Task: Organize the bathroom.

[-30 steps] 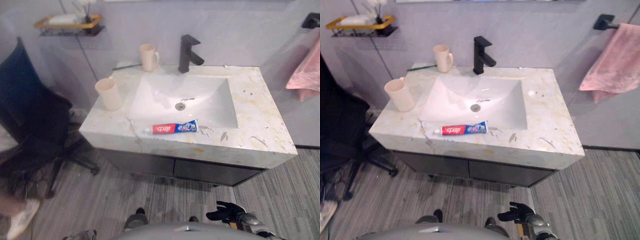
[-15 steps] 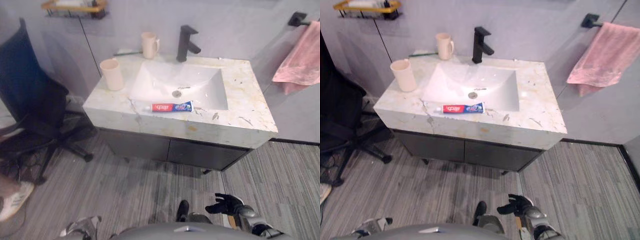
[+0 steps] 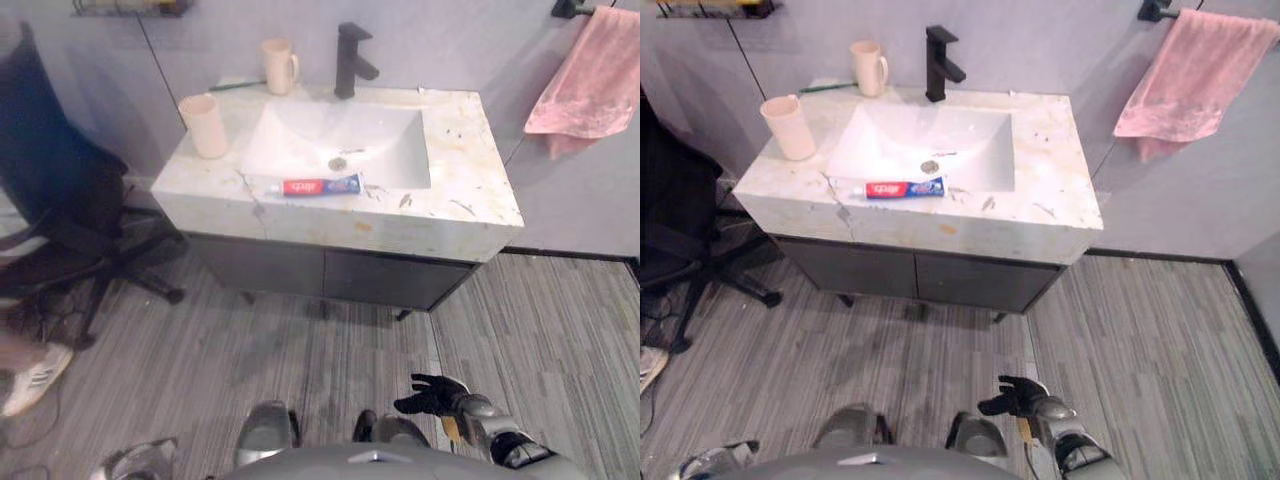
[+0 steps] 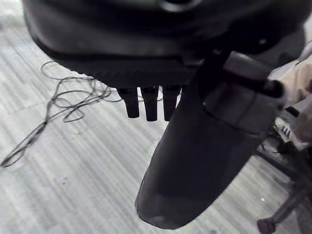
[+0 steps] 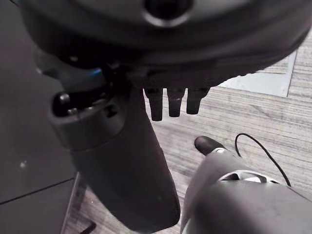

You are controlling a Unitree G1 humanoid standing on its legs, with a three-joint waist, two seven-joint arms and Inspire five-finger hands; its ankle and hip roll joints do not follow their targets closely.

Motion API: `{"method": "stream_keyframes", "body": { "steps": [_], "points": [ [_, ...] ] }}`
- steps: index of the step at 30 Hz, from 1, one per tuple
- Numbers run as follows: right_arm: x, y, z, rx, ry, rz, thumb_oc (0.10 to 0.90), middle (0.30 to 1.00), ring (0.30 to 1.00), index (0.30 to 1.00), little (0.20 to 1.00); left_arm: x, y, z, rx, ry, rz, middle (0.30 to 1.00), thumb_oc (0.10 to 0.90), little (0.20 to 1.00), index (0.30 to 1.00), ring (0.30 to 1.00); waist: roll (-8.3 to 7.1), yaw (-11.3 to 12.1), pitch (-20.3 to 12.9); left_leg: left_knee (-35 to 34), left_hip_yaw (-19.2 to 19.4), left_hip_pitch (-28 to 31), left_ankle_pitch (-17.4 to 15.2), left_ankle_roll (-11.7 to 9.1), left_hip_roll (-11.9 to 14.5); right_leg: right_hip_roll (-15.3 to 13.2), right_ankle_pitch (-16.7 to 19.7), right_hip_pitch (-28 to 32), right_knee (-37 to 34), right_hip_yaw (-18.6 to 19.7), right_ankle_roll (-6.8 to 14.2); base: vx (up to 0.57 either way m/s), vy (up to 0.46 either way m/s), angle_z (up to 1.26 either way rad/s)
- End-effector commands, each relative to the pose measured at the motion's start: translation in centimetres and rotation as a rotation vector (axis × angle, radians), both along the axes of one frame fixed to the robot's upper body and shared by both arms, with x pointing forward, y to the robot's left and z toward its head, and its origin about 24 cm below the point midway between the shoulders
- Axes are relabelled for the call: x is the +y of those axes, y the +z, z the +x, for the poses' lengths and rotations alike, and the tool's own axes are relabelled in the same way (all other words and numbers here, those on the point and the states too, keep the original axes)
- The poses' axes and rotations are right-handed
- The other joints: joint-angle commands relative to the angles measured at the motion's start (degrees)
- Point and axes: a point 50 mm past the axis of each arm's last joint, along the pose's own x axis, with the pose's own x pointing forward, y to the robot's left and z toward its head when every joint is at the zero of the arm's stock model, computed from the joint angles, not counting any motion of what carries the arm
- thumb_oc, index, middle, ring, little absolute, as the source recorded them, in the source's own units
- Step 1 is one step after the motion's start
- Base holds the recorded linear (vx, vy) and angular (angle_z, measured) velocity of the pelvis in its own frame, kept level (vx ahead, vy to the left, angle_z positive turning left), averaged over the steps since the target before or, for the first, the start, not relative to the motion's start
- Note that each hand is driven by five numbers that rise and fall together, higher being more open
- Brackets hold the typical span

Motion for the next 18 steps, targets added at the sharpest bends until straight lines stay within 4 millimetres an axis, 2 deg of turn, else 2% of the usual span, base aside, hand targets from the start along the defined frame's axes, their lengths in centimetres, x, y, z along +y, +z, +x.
{"method": "stream_keyframes", "body": {
  "steps": [1, 2, 4, 5, 6, 7, 13, 18],
  "points": [
    [-2.1, 1.7, 2.4, -0.1, 0.019, -0.073, 0.8, 0.9, 0.9, 0.9, 0.9, 2.0, 1.0, 0.6, -0.005, -0.037, 0.095, 0.9, 0.8, 0.9, 0.9, 0.9, 0.92, -0.54, -0.35, -23.65, 0.76, 7.47, -1.08, 4.38, 2.33, 0.12, 2.31, 4.46, -7.96, -0.27, 7.14, 0.15, 0.237, -0.39],
    [-2.0, 1.7, 2.4, -0.106, 0.021, -0.071, 0.8, 0.9, 0.9, 0.9, 0.9, 1.8, 0.9, 0.4, -0.001, -0.025, 0.088, 0.9, 0.8, 0.9, 0.9, 0.9, 1.42, 0.02, -0.43, -30.73, -1.95, 7.25, 1.02, 3.87, 3.16, 0.39, 2.39, 5.3, -8.93, 0.93, 7.77, 0.15, 0.223, -0.18],
    [-2.0, 1.6, 2.3, -0.111, 0.028, -0.068, 0.8, 0.9, 0.9, 0.9, 0.9, 1.8, 0.9, 0.0, 0.006, -0.026, 0.088, 0.9, 0.8, 0.9, 0.9, 0.9, 1.74, 0.82, -0.53, -36.24, -5.47, 7.36, 2.61, 3.22, 3.61, 0.34, 2.42, 6.08, -9.61, 1.96, 8.38, 0.12, 0.154, -0.16],
    [-1.9, 1.6, 2.3, -0.117, 0.027, -0.062, 0.8, 0.9, 0.9, 0.9, 0.9, 1.8, 0.8, -0.4, 0.01, -0.029, 0.091, 0.9, 0.8, 0.9, 0.9, 0.9, 1.74, 1.21, -0.47, -35.91, -7.09, 6.78, 3.08, 3.04, 3.62, -0.03, 2.37, 6.39, -9.58, 2.6, 8.57, 0.12, 0.141, -0.37],
    [-1.7, 1.5, 2.2, -0.115, 0.031, -0.056, 0.8, 0.9, 0.9, 0.9, 0.9, 2.2, 1.0, -0.7, 0.012, -0.027, 0.096, 0.9, 0.8, 0.9, 0.9, 0.9, 1.72, 1.15, -1.11, -37.69, -5.8, 8.52, 1.2, 2.77, 4.1, -0.76, 2.18, 6.75, -9.91, 2.33, 9.09, 0.1, 0.147, -0.44],
    [-1.6, 1.4, 2.0, -0.11, 0.028, -0.053, 0.8, 0.9, 0.9, 0.9, 0.9, 2.3, 1.0, -0.5, 0.012, -0.029, 0.099, 0.9, 0.8, 0.9, 0.9, 0.9, 1.62, 1.03, -1.57, -37.67, -5.43, 9.13, 0.7, 2.5, 3.59, -1.17, 2.55, 6.84, -10.33, 1.84, 9.2, 0.08, 0.141, -0.5],
    [-1.5, 1.2, 1.4, -0.111, 0.022, -0.041, 0.8, 0.9, 0.9, 0.9, 0.9, 3.8, 2.0, 0.7, -0.114, 0.108, 0.145, 0.9, 0.8, 0.9, 0.9, 0.9, 3.04, 0.75, -1.92, -40.8, -7.29, 11.63, 0.31, 3.35, 1.68, -2.27, 3.79, 5.99, -10.4, 2.05, 10.14, 0.03, 0.068, -0.2],
    [-1.4, 1.1, 1.0, -0.114, 0.014, -0.035, 0.8, 0.9, 0.9, 0.9, 0.9, 5.9, 3.6, 1.5, -0.206, 0.083, 0.252, 0.9, 0.8, 0.9, 0.9, 0.9, 3.87, 0.69, -2.37, -43.27, -7.6, 12.88, 0.68, 3.44, 1.47, -1.56, 3.69, 6.42, -11.63, 2.4, 10.1, 0.05, 0.015, -0.03]
  ]
}}
